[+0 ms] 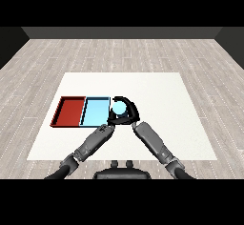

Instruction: Pick the blue can and put it in the blue box

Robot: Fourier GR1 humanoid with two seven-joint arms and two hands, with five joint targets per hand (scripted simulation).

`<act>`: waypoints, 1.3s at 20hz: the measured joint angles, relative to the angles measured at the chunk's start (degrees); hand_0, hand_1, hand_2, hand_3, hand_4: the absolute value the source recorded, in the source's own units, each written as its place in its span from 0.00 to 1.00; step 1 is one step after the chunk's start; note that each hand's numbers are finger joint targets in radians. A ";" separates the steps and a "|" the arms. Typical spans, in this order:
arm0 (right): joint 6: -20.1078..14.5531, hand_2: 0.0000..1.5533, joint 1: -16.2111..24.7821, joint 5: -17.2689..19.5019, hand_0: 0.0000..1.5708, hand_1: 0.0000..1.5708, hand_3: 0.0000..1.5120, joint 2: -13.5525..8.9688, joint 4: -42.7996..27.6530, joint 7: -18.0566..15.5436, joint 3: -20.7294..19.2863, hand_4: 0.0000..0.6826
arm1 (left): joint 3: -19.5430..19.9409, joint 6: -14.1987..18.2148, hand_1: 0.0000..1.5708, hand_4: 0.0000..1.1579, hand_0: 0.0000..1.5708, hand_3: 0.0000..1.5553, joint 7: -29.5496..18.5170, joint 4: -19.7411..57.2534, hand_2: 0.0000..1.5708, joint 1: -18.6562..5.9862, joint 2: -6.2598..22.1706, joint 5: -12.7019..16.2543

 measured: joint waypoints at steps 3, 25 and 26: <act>0.11 0.00 0.15 1.27 0.00 0.00 0.00 0.25 -0.82 1.58 -0.35 0.00 | 0.39 0.02 1.00 0.99 1.00 0.95 -0.50 -0.20 1.00 0.54 -0.30 -0.42; 8.32 0.00 10.62 -7.01 0.00 0.00 0.00 -4.63 -19.26 1.88 -15.80 0.00 | 6.92 -0.68 1.00 1.00 1.00 0.95 -3.61 0.47 1.00 3.02 2.44 -0.80; 8.34 0.00 11.63 -7.45 0.00 0.00 0.00 -4.91 -20.83 1.95 -16.51 0.00 | 7.74 -0.67 1.00 0.99 1.00 0.95 -3.72 0.29 1.00 3.31 3.09 -0.95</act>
